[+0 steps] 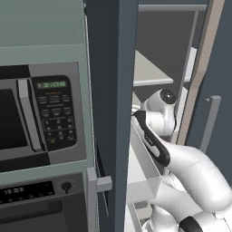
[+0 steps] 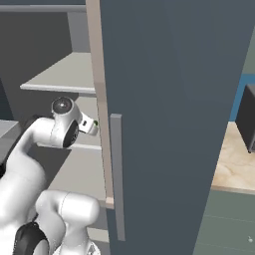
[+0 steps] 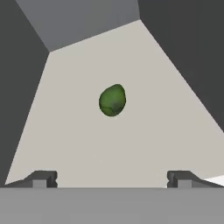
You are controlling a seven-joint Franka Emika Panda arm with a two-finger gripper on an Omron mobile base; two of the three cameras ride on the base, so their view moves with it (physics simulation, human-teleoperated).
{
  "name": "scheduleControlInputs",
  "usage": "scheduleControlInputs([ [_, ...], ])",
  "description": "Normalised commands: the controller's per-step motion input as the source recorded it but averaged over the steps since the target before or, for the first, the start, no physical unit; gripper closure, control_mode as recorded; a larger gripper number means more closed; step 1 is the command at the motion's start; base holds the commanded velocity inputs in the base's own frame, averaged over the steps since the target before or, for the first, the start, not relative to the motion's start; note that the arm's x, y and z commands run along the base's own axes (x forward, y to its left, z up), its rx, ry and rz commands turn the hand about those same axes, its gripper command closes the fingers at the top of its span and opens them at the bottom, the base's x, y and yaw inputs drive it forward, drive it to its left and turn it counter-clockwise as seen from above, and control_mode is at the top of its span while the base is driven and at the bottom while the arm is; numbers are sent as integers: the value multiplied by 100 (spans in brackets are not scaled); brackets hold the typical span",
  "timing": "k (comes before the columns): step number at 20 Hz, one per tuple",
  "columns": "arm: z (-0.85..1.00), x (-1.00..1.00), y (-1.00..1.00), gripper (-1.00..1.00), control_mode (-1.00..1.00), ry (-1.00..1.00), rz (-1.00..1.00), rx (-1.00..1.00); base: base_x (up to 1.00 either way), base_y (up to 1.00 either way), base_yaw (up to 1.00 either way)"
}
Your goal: Take the avocado and garlic out of the freezer and place them in the tupperware container on the counter. Then put the tupperware containing the vegetables back in the freezer.
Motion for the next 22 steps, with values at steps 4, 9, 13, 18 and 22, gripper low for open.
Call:
scheduleControlInputs([
  [4, -23, 59, 13, -100, -100, 0, 0, 0, 0, 0, 0],
  [9, -29, 42, 1, -100, -100, 0, 0, 0, 0, 0, 0],
  [13, -27, 44, 0, -100, -100, 0, 0, 0, 0, 0, 0],
  [18, -19, 42, 0, -100, -100, 0, 0, 0, 0, 0, 0],
  [22, -22, 41, 0, -100, -100, 0, 0, 0, 0, 0, 0],
])
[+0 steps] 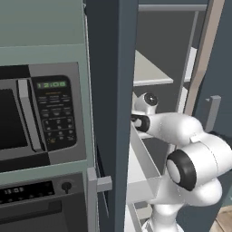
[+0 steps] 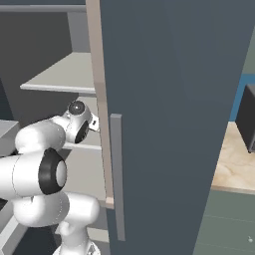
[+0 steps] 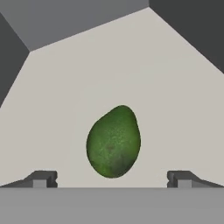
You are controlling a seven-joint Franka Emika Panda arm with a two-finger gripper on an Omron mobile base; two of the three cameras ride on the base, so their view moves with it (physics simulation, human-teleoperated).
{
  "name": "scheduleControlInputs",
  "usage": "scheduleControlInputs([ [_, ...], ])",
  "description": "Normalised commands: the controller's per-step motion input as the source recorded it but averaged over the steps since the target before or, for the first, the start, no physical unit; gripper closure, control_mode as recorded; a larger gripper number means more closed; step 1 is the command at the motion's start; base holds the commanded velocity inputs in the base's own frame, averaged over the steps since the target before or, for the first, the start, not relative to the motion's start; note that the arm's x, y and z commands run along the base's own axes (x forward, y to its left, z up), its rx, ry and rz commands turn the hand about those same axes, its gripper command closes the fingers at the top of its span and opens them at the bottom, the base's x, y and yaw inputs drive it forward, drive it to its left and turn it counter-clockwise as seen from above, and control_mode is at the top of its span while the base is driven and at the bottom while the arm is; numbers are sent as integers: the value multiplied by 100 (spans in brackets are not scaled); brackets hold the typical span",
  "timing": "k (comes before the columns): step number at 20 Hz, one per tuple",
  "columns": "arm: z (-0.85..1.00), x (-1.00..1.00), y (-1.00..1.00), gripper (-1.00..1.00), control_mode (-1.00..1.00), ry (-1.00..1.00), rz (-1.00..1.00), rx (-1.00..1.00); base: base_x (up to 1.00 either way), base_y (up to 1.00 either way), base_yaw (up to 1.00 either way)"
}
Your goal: Take the avocado and garlic out of the freezer and place them in the tupperware container on the counter. Then put the tupperware containing the vegetables back in the freezer.
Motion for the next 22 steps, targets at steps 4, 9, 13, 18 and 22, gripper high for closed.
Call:
scheduleControlInputs([
  [4, -21, 39, 0, -100, -100, 0, 0, 0, 0, 0, 0],
  [9, -20, 37, 4, -100, -100, 1, 0, 0, 0, 0, 0],
  [13, -20, 30, 5, -100, -100, 0, 0, 0, 0, 0, 0],
  [18, -30, 6, 20, 100, -100, 0, 0, -1, 0, 0, 0],
  [22, -40, 0, 29, 100, -100, 3, 0, -3, 0, 0, 0],
])
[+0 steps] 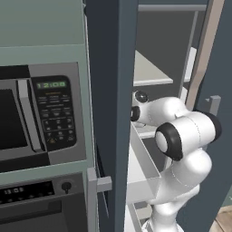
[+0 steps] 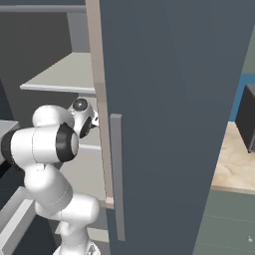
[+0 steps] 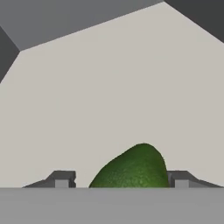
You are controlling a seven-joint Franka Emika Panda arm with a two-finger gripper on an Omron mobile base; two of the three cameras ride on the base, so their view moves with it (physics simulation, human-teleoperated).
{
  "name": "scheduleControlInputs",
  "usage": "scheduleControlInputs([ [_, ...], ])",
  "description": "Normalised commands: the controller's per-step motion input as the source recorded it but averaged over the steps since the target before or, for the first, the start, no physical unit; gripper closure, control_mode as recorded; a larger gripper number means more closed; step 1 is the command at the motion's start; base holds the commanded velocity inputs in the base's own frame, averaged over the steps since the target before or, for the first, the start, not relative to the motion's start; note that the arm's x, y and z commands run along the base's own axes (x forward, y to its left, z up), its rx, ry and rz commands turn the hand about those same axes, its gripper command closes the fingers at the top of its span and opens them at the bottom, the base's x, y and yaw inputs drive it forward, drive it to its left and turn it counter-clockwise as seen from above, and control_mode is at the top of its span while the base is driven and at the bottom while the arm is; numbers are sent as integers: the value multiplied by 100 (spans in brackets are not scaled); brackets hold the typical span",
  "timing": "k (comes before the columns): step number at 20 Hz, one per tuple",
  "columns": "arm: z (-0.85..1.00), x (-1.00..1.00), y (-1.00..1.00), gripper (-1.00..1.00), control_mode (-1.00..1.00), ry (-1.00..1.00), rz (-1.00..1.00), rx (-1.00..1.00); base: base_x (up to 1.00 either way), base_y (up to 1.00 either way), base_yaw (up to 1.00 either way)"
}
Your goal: Take the avocado and garlic out of the freezer and place them in the tupperware container on the counter. Then put the tupperware containing the vegetables back in the freezer.
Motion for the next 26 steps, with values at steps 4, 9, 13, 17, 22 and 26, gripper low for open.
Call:
scheduleControlInputs([
  [4, -32, 0, 16, 100, -100, 1, 0, -2, 0, 0, 0],
  [9, -6, -27, 2, 100, -100, 0, 0, 0, 0, 0, 0],
  [13, 20, -57, 0, 100, -100, -2, 0, 0, 0, 0, 0],
  [17, 39, -52, -8, 100, -100, 0, 0, 0, 0, 0, 0],
  [22, 48, -40, -21, 100, -100, 0, 0, 0, 0, 0, 0],
  [26, 51, -71, -10, 100, -100, 0, 0, -3, 0, 0, 0],
])
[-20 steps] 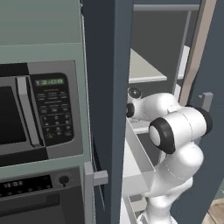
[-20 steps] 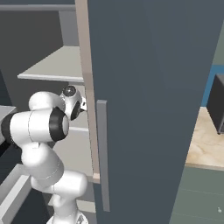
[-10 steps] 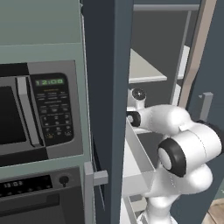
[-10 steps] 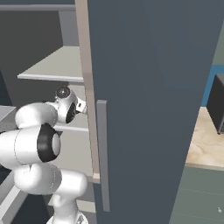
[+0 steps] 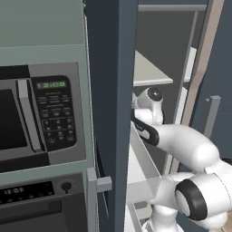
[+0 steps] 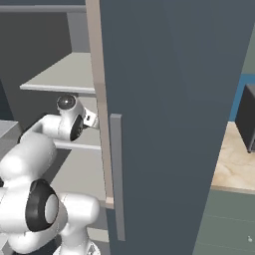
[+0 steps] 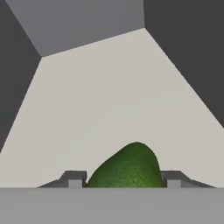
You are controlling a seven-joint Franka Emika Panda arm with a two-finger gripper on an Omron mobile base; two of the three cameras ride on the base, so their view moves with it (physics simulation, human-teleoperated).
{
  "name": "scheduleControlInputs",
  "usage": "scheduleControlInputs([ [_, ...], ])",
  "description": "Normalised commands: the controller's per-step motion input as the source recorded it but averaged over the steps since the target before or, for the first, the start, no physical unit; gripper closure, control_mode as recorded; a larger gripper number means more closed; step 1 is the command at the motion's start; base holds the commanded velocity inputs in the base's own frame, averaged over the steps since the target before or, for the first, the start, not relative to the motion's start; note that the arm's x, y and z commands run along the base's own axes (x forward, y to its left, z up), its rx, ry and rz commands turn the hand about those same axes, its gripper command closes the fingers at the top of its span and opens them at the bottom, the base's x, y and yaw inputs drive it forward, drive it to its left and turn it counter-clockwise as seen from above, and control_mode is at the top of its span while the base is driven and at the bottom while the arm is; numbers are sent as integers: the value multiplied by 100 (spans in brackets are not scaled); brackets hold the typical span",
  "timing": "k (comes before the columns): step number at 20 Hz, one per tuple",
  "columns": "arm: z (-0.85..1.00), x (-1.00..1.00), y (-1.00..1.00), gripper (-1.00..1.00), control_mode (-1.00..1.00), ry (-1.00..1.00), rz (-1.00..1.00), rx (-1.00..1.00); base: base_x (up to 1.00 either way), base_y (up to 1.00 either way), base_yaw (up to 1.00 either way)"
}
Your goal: Take the avocado and garlic out of the freezer and place them in the tupperware container on the counter. Then put the tupperware containing the vegetables back in the freezer.
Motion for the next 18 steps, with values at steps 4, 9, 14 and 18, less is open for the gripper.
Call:
scheduleControlInputs([
  [4, 53, -95, -8, 100, -100, 0, 0, -8, 0, 0, 0],
  [9, 54, -100, -9, 100, -100, 0, 0, -8, 0, 0, 0],
  [14, 62, -93, -24, 100, -100, 0, 0, -2, 0, 0, 0],
  [18, 63, -74, -19, 100, -100, 0, 0, -1, 0, 0, 0],
])
